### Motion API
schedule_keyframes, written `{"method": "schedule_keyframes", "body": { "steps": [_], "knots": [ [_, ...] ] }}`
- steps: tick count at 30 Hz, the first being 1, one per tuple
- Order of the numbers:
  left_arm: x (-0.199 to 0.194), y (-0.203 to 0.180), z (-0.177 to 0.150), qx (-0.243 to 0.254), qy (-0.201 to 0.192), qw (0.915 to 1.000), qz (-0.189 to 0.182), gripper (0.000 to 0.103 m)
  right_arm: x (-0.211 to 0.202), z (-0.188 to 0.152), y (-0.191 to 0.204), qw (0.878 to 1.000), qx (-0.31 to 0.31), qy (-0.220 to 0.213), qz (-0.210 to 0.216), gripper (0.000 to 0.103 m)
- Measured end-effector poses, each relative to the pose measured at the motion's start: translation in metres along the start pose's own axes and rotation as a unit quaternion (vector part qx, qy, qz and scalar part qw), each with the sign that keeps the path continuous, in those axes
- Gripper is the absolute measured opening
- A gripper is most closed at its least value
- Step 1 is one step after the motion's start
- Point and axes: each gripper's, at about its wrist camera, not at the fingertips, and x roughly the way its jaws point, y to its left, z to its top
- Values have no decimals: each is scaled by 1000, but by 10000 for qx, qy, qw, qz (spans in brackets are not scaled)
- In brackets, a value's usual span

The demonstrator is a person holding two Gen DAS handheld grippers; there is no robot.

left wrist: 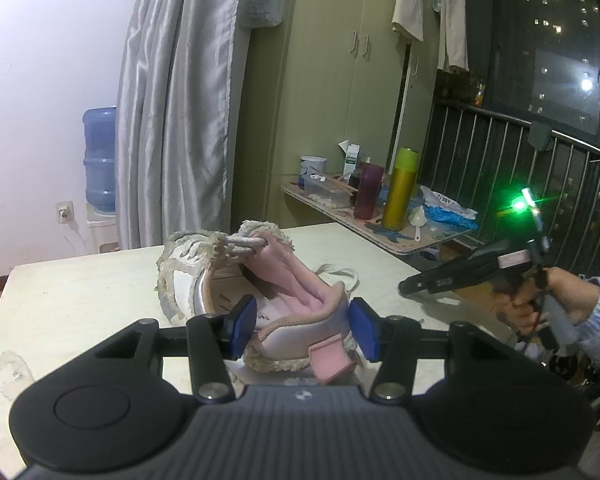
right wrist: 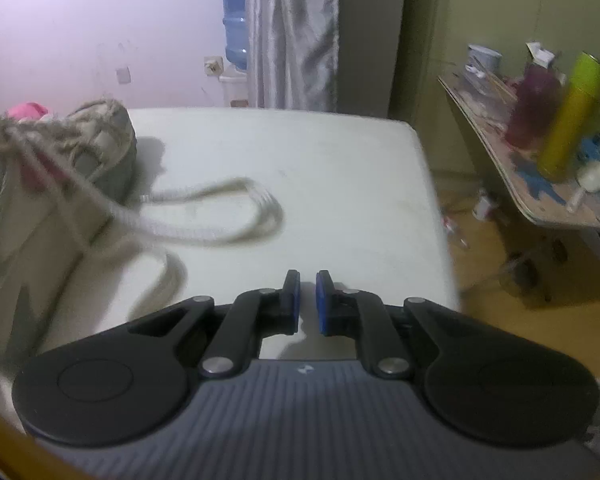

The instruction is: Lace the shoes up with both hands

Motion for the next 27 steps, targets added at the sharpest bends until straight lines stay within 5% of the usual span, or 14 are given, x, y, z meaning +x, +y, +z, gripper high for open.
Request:
{"method": "schedule_keyframes", "body": {
  "steps": [7,10,17,21,24,27],
  "knots": [
    [1,-4,-2,120,-1,9999,56,59,9,35,27,9935,-950,-468,428,15],
    [0,1,-1,-5,2,10000,-41,59,35,57,54,9717,-2073,-403,1058,15],
    [-2,9,-2,-144,-11,9996,-226,59,82,78,69,9312,-2895,25,2213,24],
    [-2,11,-4,-190,-25,9994,-282,59,95,94,62,9357,-2457,500,2481,24],
    [-2,6,-6,-63,-49,9997,-220,60,94,96,72,9609,-1918,552,1918,21],
    [-1,1,-7,41,-86,9998,-189,64,85,86,100,9685,-2112,483,1228,3]
  ]
}}
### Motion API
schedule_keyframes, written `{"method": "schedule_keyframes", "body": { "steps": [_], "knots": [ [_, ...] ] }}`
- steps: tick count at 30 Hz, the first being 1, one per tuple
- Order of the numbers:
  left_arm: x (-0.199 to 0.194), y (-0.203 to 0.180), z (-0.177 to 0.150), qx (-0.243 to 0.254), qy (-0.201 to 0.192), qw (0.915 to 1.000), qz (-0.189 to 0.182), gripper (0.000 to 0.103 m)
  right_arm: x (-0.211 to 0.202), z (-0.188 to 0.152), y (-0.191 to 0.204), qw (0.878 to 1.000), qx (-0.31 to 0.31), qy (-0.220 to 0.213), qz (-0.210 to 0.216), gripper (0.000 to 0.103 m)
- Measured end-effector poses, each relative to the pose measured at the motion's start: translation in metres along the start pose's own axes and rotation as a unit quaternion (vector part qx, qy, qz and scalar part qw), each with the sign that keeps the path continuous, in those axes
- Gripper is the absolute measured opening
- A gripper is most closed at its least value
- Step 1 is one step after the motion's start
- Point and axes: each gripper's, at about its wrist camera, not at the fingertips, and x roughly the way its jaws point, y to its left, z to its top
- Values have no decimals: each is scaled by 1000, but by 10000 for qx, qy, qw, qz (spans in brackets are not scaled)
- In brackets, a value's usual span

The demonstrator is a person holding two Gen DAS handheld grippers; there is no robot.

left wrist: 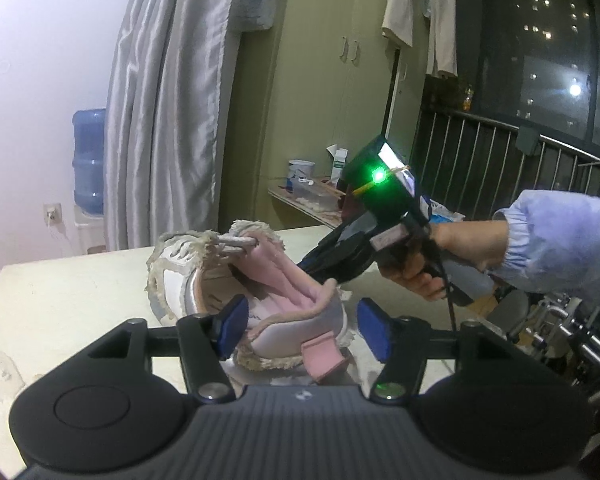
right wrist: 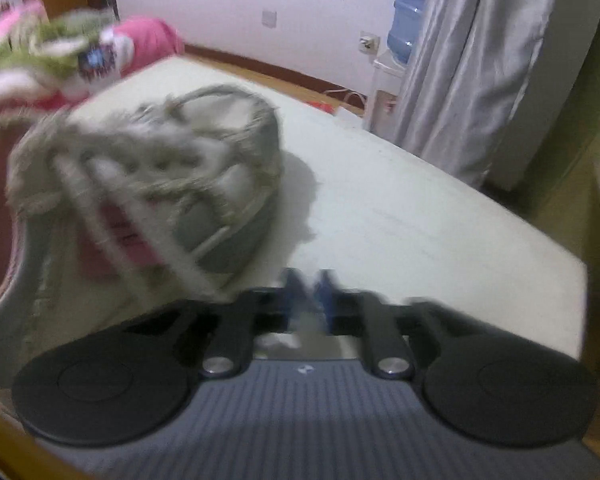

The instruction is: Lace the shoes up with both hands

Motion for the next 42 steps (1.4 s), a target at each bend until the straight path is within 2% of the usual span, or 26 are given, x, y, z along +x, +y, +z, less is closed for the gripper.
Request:
{"method": "schedule_keyframes", "body": {
  "steps": [3,4,6,7,9,13,16,19,23,24,26,28,30,33,36,39,42],
  "knots": [
    [-1,1,1,-126,-46,9999,-34,64,-2,-4,9,9993,142,-54,-329,2],
    [-2,3,1,-218,-59,9997,-68,64,-4,-8,3,9984,478,-139,-276,2],
    [-5,8,2,-383,-105,9991,-130,64,-16,-20,-5,9919,1016,-606,-470,2],
    [-8,9,2,-444,-132,9988,-150,63,-25,-28,-11,9854,1420,-822,-454,2],
    [-19,11,3,-522,-224,9983,-151,59,-49,-42,-14,9719,1829,-1374,-559,2],
    [-48,12,5,-584,-547,9968,66,59,-106,-62,3,9527,1910,-2287,-595,2],
    [-55,11,14,-477,-662,9959,390,59,-131,-70,14,9461,1821,-2621,-551,2],
    [-47,11,24,-171,-737,9941,779,59,-134,-70,26,9473,1684,-2683,-484,2],
    [-17,25,34,-324,-502,9959,671,58,-131,-71,42,9490,1618,-2696,-221,2],
    [-8,26,36,-269,-390,9963,720,55,-128,-69,46,9507,1540,-2687,-188,2],
    [8,28,38,-135,-172,9962,840,55,-127,-65,54,9502,1520,-2715,-139,2],
    [17,30,36,-130,-57,9947,1019,49,-129,-63,63,9517,1458,-2703,-33,2],
    [20,35,32,-212,-3,9936,1113,23,-131,-62,71,9539,1291,-2711,-50,2],
    [12,50,26,-678,-118,9942,826,12,-133,-58,80,9556,1098,-2734,40,2],
    [7,68,20,-1246,-179,9907,520,12,-133,-51,87,9575,933,-2726,132,2],
    [5,92,9,-1945,-235,9806,111,12,-124,-43,100,9643,734,-2543,80,2],
    [4,105,1,-2226,-305,9743,-137,12,-115,-38,113,9678,471,-2465,175,2]
  ]
}}
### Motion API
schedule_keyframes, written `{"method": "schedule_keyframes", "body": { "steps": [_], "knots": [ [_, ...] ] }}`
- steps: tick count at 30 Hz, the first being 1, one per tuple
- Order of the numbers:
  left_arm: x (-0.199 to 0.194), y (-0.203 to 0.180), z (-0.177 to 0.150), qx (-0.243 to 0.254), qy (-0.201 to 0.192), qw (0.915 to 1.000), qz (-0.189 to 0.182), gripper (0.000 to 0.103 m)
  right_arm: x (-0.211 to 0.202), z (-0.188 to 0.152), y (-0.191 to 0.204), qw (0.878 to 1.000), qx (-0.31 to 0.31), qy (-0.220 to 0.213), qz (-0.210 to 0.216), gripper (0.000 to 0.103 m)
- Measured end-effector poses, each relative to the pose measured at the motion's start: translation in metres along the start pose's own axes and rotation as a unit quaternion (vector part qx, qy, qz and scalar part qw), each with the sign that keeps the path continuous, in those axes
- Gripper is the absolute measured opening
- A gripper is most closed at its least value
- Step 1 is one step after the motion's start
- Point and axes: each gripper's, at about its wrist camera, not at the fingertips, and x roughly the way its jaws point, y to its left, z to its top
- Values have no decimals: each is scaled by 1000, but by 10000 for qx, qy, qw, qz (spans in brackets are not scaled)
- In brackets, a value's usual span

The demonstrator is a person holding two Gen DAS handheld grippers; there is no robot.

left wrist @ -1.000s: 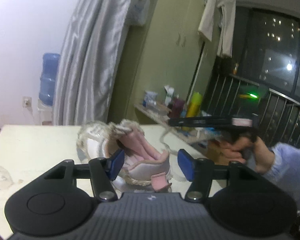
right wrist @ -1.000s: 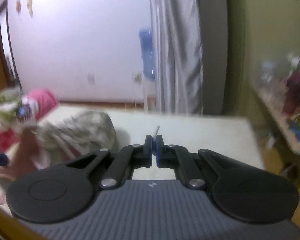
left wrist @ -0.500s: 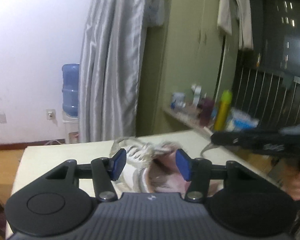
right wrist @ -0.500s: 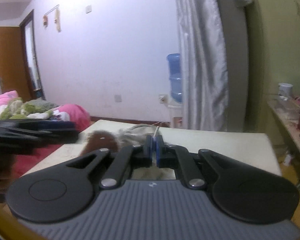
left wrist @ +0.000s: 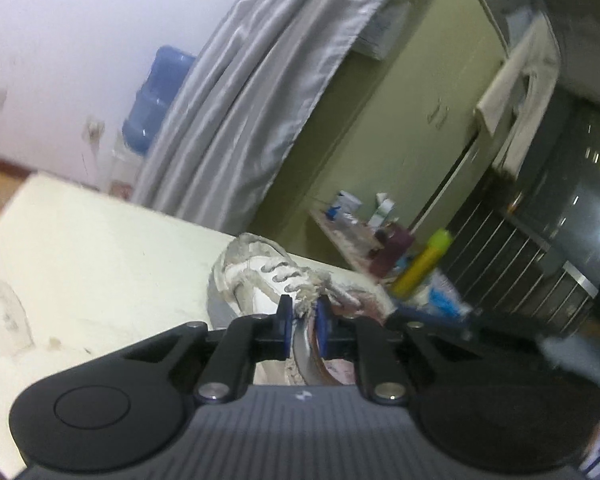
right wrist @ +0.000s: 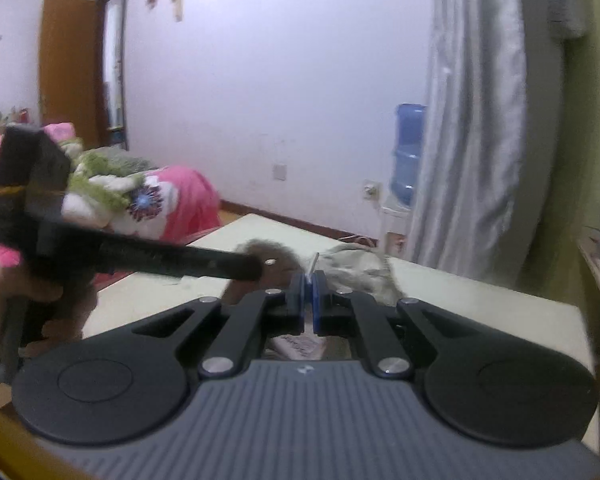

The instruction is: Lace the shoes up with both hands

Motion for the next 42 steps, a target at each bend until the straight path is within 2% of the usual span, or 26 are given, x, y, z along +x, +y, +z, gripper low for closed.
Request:
{"method": "schedule_keyframes", "body": {
  "steps": [5,9,12,18,24,31,33,36,39,42],
  "knots": [
    [0,16,-3,-299,-40,9992,-263,13,19,-2,17,9986,-381,235,288,2],
    [2,15,-5,-217,-77,9994,-258,13,32,-1,20,9983,-405,377,205,2],
    [3,11,-4,-179,-87,9995,-264,13,34,1,15,9980,-262,459,334,2],
    [3,15,-6,-230,-114,9992,-317,19,33,2,25,9958,-718,489,276,2],
    [-1,17,-8,-170,-146,9993,-304,20,39,5,20,9951,-627,584,501,3],
    [-3,19,-12,-235,-145,9989,-385,23,40,6,17,9957,-542,599,450,3],
    [-6,21,-14,-351,-149,9980,-503,24,40,6,20,9958,-607,577,371,3],
    [-18,27,-16,-501,-448,9947,-776,24,40,6,23,9961,-681,501,255,4],
    [-20,38,-10,-1068,-732,9887,-751,29,42,5,22,9970,-639,404,182,4],
    [3,50,-7,-1862,-590,9773,-821,30,43,4,20,9981,-485,353,167,4]
  ]
}}
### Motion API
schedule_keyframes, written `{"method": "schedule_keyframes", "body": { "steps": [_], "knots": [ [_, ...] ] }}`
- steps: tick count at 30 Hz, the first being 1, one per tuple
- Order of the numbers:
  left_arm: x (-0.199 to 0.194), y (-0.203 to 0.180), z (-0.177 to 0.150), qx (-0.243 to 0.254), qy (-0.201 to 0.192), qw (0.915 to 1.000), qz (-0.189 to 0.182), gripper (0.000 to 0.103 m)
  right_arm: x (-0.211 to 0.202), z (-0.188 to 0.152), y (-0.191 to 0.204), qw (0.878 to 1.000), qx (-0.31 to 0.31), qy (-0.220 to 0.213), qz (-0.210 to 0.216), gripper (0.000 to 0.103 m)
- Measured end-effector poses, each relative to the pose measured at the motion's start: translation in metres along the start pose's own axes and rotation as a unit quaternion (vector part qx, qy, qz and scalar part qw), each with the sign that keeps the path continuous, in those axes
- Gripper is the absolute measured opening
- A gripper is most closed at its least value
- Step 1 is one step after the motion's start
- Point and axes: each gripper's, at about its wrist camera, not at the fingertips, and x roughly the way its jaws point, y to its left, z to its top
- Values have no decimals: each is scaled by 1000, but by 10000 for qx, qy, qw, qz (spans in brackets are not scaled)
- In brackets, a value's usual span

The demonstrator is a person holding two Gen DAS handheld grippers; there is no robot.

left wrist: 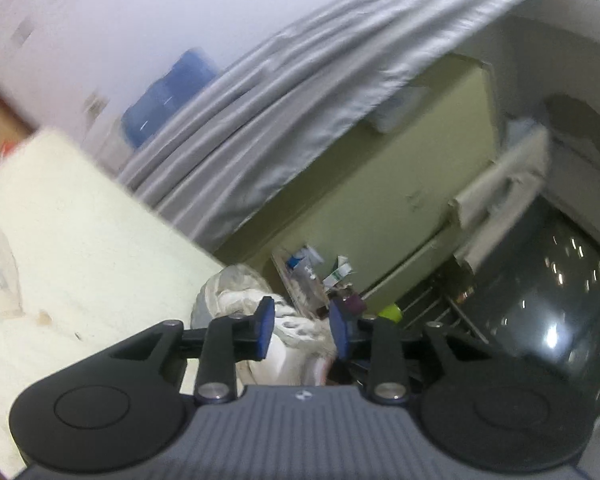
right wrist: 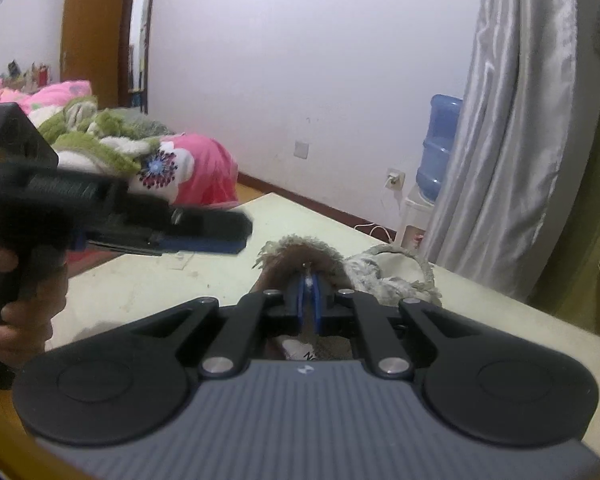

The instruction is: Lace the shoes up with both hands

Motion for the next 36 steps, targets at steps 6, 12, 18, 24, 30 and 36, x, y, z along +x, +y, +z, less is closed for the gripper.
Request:
{"method": "schedule_keyframes", "body": {
  "steps": [6,12,18,24,30,36],
  "knots": [
    [31,20,-5,-1095,151,9932,-364,29,-1,-3,0,9998,58,-112,-134,4],
    [33,8,-7,-751,74,9968,-280,3,2,-2,3,9996,137,-146,-203,4],
    [21,-6,3,-256,-100,9996,107,3,-1,-4,3,9995,153,-187,-205,5],
    [-64,-15,55,781,-1447,9787,1227,3,-37,0,8,9984,-112,-481,-279,26],
    [-158,3,79,1230,-2361,9258,2684,5,-102,-15,-1,9946,98,-794,-660,31],
    [-182,13,73,967,-2323,9165,3110,1,-120,-38,-12,9914,527,-726,-952,33]
  ]
}}
